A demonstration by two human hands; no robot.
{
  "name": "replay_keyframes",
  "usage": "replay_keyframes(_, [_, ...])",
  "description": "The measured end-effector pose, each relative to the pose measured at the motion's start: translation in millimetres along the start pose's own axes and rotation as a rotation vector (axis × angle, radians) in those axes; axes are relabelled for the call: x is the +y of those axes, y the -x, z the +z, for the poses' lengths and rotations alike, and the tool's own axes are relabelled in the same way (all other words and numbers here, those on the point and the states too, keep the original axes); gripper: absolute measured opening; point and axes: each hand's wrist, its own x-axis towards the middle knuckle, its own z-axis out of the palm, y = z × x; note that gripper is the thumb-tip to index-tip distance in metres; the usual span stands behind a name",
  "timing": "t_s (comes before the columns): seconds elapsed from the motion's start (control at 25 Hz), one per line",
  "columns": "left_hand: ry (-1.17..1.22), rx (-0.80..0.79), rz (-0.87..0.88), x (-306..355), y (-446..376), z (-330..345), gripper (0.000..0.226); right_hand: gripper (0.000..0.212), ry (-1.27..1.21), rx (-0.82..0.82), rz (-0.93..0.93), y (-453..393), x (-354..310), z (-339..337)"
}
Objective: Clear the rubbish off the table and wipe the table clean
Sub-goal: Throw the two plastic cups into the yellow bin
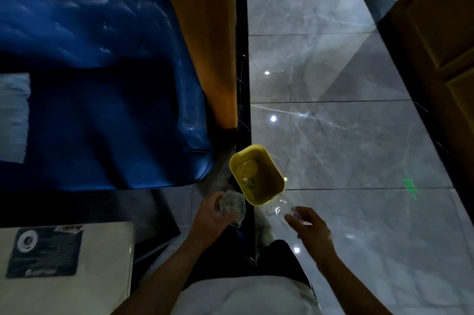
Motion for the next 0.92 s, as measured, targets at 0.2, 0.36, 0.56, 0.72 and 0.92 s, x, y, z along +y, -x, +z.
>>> replay_keyframes(0.2, [0.016, -0.069, -0.088, -19.2, -52.0, 17.7, 0.043, 0.026, -0.053, 0.021, 0.132, -47.0, 6.4, 23.3])
replay_keyframes(0.36, [0.028, -0.109, -0.231, -55.8, -96.3, 52.7, 0.041, 0.029, -0.052, 0.046, 0.181, -105.2, 24.8, 32.5])
replay_keyframes(0.56, [0.064, -0.115, -0.377, -93.4, -154.6, 111.0, 0.038, 0.036, 0.012, 0.036, 0.222, -191.5, 69.0, 46.6])
replay_keyframes(0.72, [0.028, -0.184, -0.419, -113.2, -203.7, 152.9, 0.029, 0.037, 0.093, 0.072, 0.258, -256.0, 110.4, 65.1])
replay_keyframes(0.92, [0.024, -0.218, -0.499, -134.3, -255.0, 193.2, 0.049, 0.048, 0.274, 0.061, 0.237, -314.0, 149.1, 92.3])
